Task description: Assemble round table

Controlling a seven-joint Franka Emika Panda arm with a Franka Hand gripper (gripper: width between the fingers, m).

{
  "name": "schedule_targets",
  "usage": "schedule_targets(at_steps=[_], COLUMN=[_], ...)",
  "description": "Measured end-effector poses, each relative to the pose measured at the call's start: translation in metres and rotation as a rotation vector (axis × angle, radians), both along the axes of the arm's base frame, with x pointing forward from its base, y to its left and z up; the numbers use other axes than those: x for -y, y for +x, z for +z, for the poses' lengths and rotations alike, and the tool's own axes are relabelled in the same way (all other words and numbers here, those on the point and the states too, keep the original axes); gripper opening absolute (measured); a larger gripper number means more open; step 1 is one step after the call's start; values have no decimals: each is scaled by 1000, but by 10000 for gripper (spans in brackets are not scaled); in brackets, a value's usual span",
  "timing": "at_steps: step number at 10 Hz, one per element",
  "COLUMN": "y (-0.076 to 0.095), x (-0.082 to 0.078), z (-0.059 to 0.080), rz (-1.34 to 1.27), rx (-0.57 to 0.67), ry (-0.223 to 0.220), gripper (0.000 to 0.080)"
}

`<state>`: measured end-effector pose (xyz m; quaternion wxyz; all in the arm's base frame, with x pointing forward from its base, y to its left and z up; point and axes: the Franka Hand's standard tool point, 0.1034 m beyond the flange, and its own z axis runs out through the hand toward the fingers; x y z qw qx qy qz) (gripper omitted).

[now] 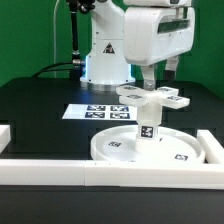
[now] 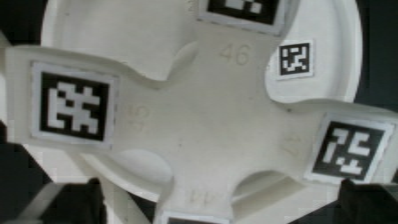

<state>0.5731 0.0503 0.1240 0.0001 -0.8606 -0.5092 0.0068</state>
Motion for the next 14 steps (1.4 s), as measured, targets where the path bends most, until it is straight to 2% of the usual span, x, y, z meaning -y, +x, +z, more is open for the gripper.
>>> schedule_targets(at_steps=[4,7,14], y=[0,1,-5], x=[6,13,14], z=[-3,-4,-12], rz=[380,540,518], rx=[35,25,13], ry=[-21,-45,-44], gripper=[649,649,649])
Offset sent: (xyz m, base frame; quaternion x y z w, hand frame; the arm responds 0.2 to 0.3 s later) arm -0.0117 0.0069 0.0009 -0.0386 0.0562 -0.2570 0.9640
